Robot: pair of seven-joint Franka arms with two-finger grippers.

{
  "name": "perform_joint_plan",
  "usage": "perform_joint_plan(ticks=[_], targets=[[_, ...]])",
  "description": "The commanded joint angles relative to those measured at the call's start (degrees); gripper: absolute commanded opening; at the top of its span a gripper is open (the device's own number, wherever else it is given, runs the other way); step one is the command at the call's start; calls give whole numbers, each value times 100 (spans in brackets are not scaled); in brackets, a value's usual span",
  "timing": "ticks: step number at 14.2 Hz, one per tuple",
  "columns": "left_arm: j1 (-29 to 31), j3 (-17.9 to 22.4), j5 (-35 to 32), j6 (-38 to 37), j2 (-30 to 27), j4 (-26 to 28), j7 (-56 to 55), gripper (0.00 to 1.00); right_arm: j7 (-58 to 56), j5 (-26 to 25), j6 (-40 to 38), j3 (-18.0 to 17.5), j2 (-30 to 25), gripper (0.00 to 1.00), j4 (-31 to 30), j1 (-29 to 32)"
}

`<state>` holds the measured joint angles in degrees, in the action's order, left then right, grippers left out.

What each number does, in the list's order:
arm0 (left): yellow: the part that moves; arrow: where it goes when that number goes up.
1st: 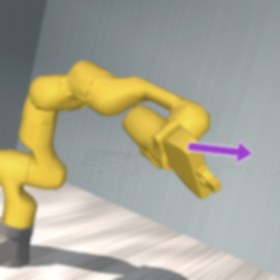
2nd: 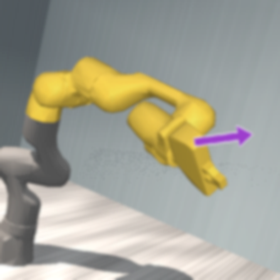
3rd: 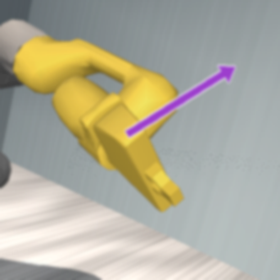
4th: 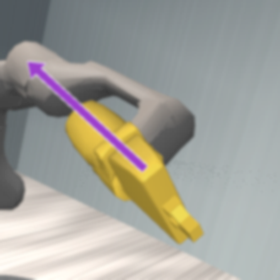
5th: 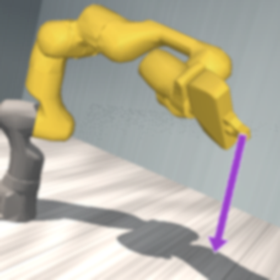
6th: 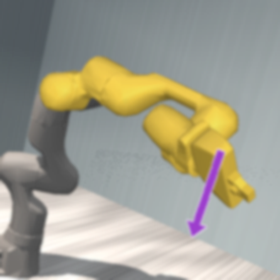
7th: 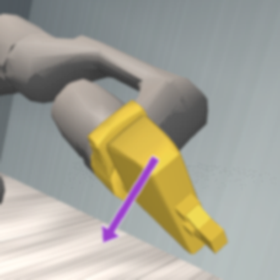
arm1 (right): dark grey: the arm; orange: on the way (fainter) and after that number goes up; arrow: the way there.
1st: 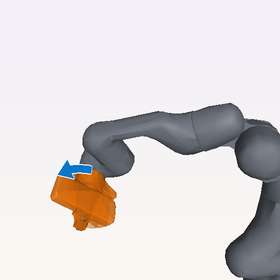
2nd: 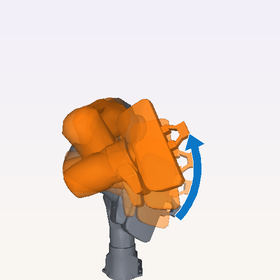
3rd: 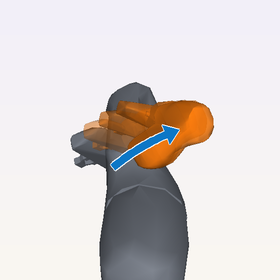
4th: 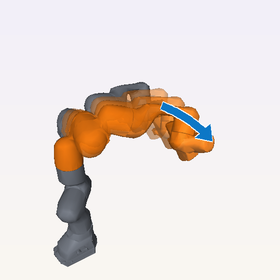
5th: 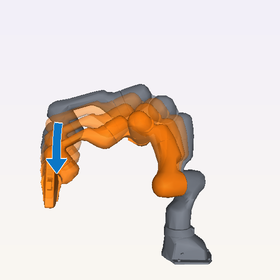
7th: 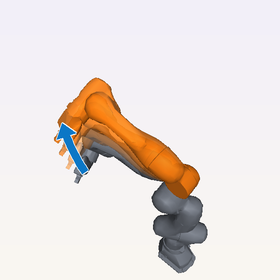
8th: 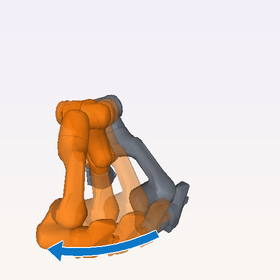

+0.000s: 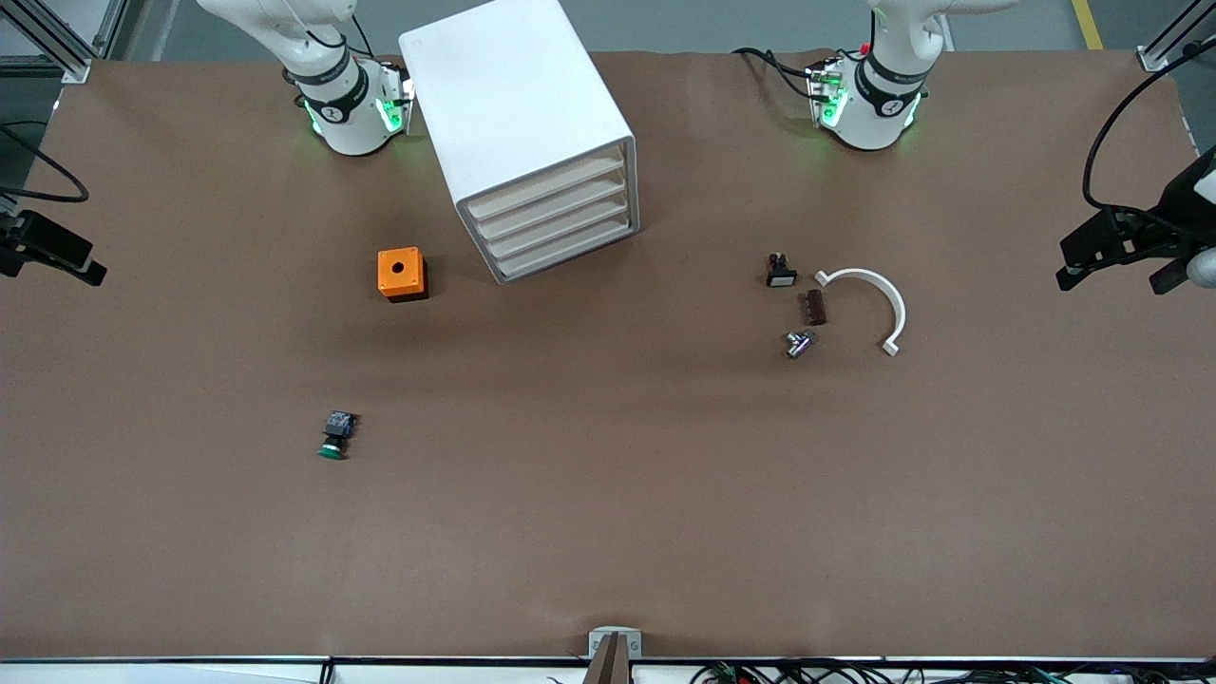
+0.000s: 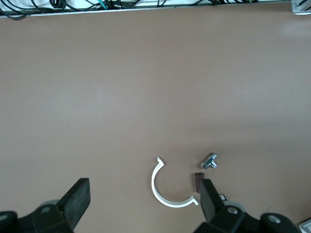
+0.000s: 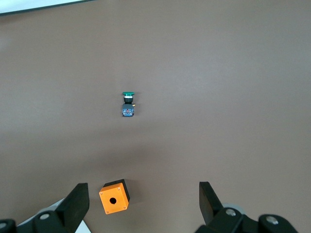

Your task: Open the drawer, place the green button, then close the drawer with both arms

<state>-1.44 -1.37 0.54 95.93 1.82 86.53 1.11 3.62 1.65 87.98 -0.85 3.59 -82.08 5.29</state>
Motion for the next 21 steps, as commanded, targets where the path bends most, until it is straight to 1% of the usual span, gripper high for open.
perform_joint_plan(ticks=[1,8,11,13,15,16,18,20,21], targets=[[30,-4,8,-75,-6,-40,170,100,-36,-95,-35,-47,124,100,131,16],[74,5,78,-92,99,-31,232,100,-36,-104,-44,-56,150,100,131,16],[57,-30,78,-311,126,-14,232,100,-36,-112,-35,-56,150,100,131,25],[13,-65,95,-679,222,21,328,100,-45,-112,-44,-56,150,100,131,25],[-58,-162,139,-1031,467,30,337,100,-45,-147,-44,-56,150,100,131,42],[-75,-206,192,-1128,503,30,337,100,-45,-139,-44,-56,150,100,131,42],[-67,-495,218,-1199,679,30,311,100,-36,-148,-35,-56,150,100,131,16],[-75,-688,419,-1611,985,13,320,100,-45,-139,-35,-56,159,100,131,25],[-75,-742,490,-1700,1083,21,346,100,-45,-139,-35,-56,159,100,131,16]])
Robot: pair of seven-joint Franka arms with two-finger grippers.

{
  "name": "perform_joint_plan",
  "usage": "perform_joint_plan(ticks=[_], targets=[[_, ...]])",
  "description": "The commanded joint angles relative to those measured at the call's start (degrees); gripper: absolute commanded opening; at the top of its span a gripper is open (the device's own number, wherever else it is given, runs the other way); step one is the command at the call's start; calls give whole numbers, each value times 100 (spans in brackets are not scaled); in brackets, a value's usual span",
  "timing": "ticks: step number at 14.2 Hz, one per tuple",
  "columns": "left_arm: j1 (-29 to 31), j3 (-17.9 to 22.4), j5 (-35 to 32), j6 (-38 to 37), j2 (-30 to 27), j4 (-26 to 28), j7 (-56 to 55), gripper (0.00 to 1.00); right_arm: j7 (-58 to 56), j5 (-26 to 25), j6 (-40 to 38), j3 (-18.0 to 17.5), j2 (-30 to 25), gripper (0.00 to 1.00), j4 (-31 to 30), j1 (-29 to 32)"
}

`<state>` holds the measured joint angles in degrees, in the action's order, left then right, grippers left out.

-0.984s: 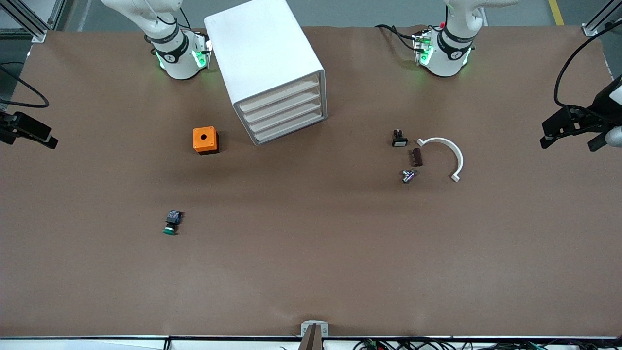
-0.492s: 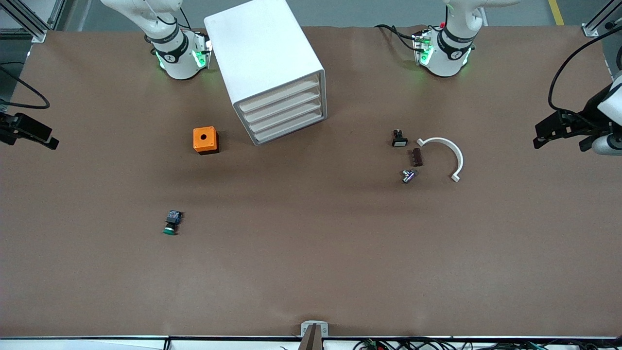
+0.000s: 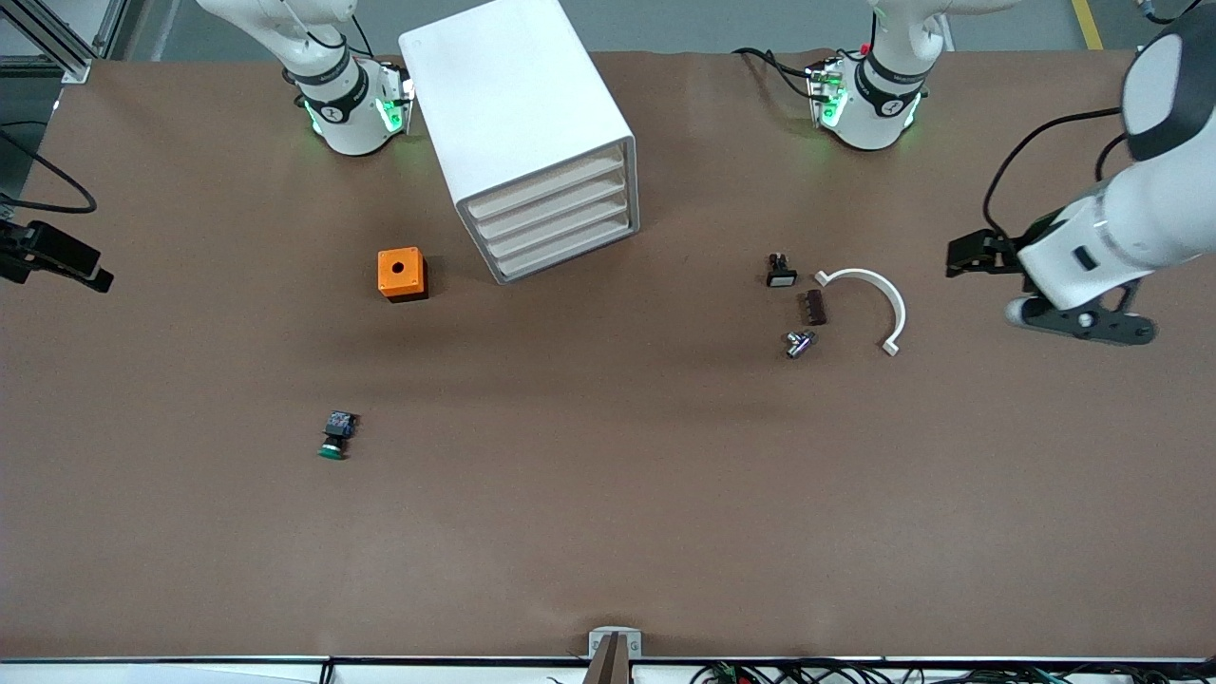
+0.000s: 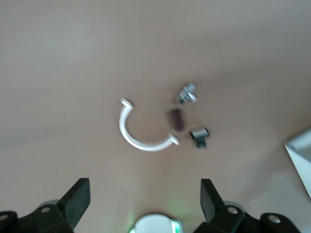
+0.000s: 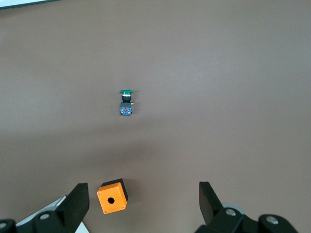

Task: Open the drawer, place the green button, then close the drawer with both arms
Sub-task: 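Move the left gripper toward the drawer while the right gripper reaches the button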

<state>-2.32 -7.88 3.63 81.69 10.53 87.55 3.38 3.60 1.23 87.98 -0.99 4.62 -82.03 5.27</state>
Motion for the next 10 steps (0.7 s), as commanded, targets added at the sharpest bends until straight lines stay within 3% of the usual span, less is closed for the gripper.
perform_joint_plan(ticks=[1,5,10], targets=[[4,-196,174,-303,326,-98,102,100,-43,-106,-35,-42,56,100,125,27],[4,-565,295,-294,564,-125,591,100,-43,-132,-35,-42,56,100,125,27],[-58,-1031,1481,416,1214,-55,778,100,-26,-141,-35,-42,398,100,117,27]])
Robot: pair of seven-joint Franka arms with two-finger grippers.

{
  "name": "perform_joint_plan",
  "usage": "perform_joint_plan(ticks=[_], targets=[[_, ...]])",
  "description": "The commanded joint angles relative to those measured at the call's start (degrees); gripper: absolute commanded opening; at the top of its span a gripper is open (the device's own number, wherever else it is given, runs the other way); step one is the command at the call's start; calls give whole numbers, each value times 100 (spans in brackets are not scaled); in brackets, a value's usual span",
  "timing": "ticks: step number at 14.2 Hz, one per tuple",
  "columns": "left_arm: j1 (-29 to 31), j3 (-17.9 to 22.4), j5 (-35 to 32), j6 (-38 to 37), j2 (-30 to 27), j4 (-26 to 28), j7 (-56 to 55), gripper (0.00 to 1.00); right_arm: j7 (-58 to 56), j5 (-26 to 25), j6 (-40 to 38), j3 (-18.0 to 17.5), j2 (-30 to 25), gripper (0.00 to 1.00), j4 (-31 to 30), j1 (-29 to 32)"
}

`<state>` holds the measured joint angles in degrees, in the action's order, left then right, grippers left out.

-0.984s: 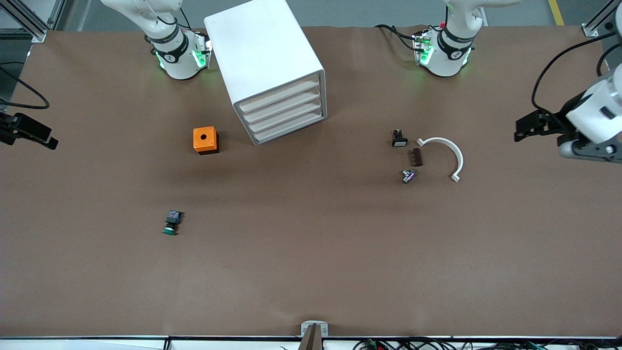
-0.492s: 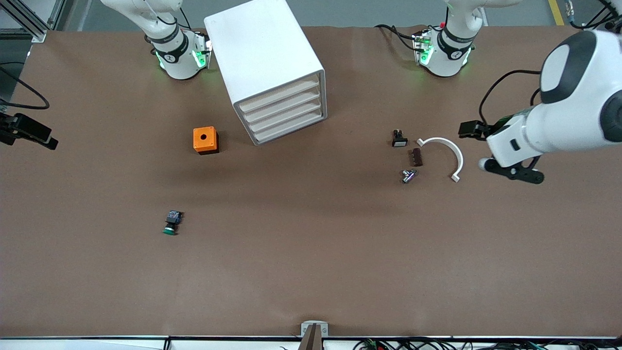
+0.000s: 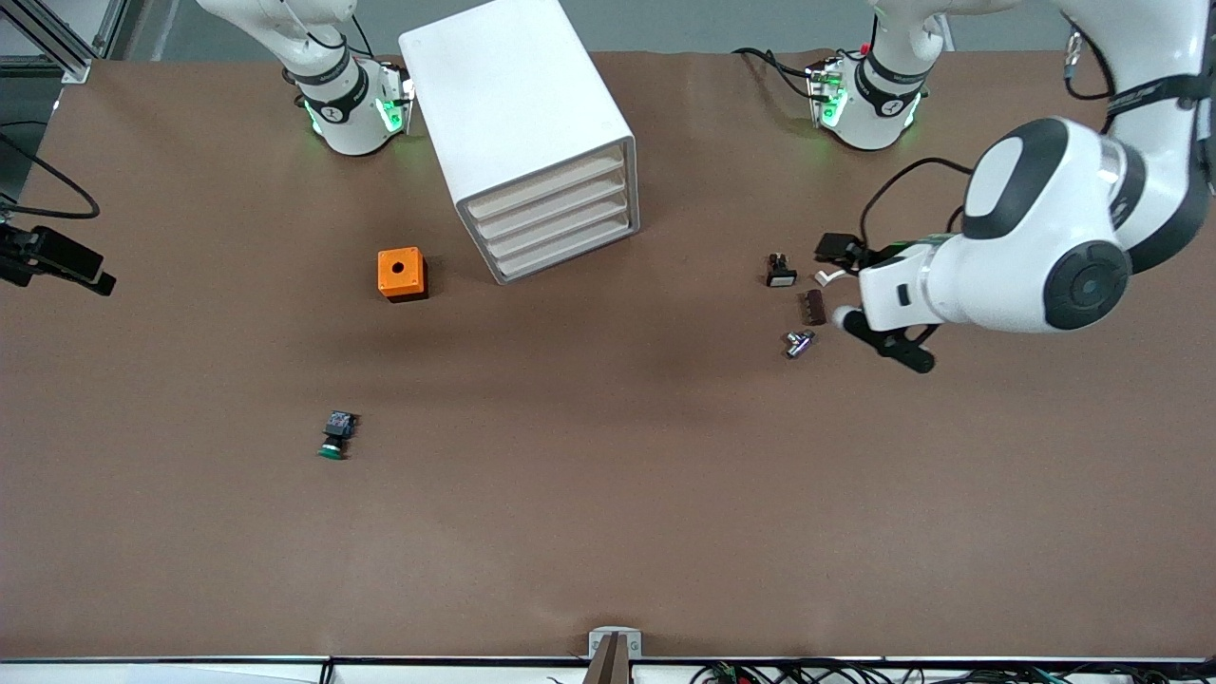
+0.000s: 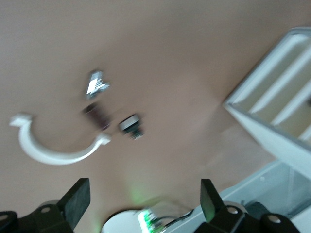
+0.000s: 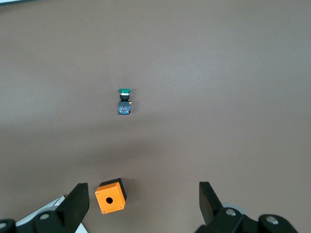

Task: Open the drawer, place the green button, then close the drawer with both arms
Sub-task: 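Move the left gripper toward the drawer while the right gripper reaches the button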

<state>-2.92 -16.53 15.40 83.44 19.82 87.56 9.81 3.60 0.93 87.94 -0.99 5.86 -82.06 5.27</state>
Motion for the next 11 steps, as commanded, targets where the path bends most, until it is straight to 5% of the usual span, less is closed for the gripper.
perform_joint_plan(ticks=[1,6,11], targets=[[-15,-306,366,460,372,23,135,100,-26,-102,-32,-42,467,100,120,10],[-24,-869,1227,1919,662,744,257,100,36,-102,731,-50,1312,100,86,-210],[-103,-1203,2605,3220,1039,1518,1502,100,245,-110,1180,-42,2085,100,59,-560]])
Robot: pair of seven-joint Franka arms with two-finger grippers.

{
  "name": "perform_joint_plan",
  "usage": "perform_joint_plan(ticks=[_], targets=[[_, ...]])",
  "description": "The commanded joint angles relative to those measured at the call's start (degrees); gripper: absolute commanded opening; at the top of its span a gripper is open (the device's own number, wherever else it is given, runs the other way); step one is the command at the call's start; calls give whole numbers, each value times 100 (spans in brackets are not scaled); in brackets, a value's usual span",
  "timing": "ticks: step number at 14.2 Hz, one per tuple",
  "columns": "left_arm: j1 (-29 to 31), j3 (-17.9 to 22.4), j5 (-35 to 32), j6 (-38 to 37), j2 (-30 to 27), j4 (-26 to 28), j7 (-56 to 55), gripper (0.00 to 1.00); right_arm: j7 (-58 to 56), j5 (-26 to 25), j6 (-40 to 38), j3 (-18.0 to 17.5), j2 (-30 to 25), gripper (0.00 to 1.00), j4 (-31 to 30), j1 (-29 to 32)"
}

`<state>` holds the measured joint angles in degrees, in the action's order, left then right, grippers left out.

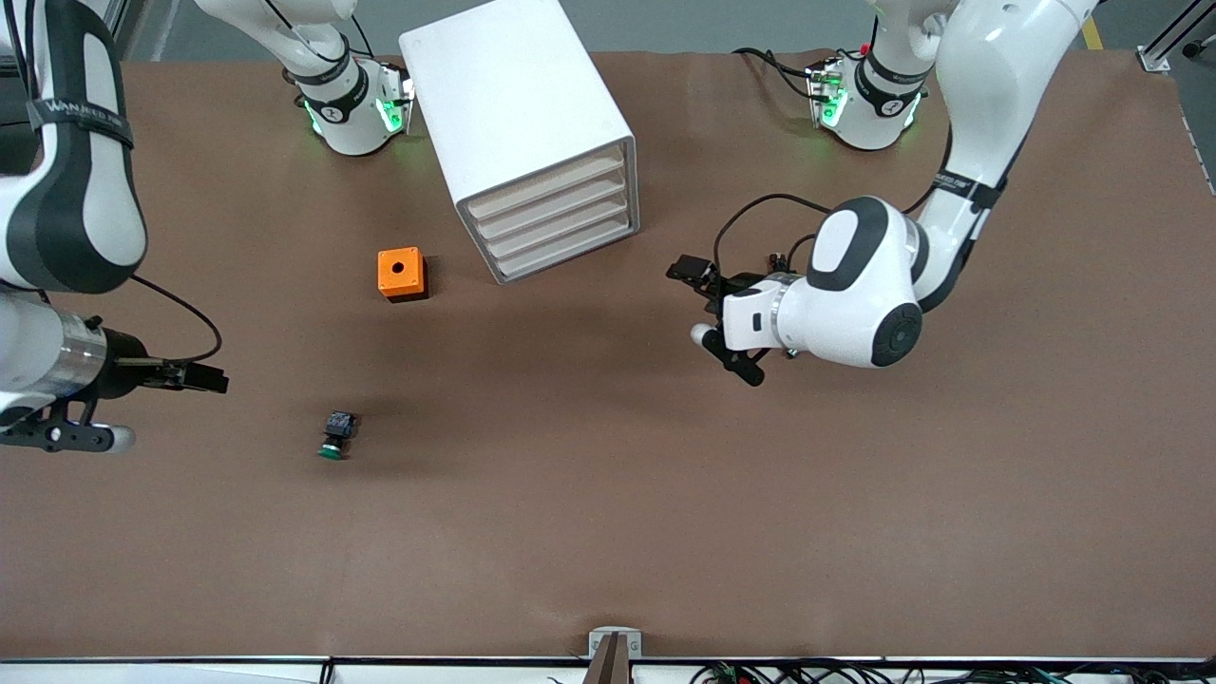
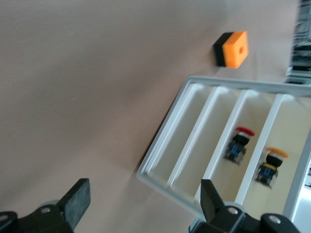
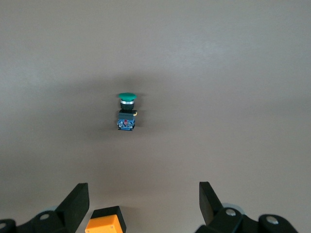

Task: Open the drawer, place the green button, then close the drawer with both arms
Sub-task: 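Lower the right gripper over the green button while the left gripper nears the drawer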

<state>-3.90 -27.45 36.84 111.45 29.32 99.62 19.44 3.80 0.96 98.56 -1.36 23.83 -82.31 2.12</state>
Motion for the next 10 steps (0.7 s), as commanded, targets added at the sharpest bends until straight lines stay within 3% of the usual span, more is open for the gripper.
perform_joint_plan(ticks=[1,6,10], targets=[[-84,-112,673,500,248,321,822,100,549,-104,250,-5,384,100,40,-308],[-365,-129,1700,913,574,646,1709,100,754,-87,1865,-14,456,100,-1003,-431],[-586,-129,2818,993,978,875,3055,100,876,-87,2299,-14,649,100,-1375,-431]])
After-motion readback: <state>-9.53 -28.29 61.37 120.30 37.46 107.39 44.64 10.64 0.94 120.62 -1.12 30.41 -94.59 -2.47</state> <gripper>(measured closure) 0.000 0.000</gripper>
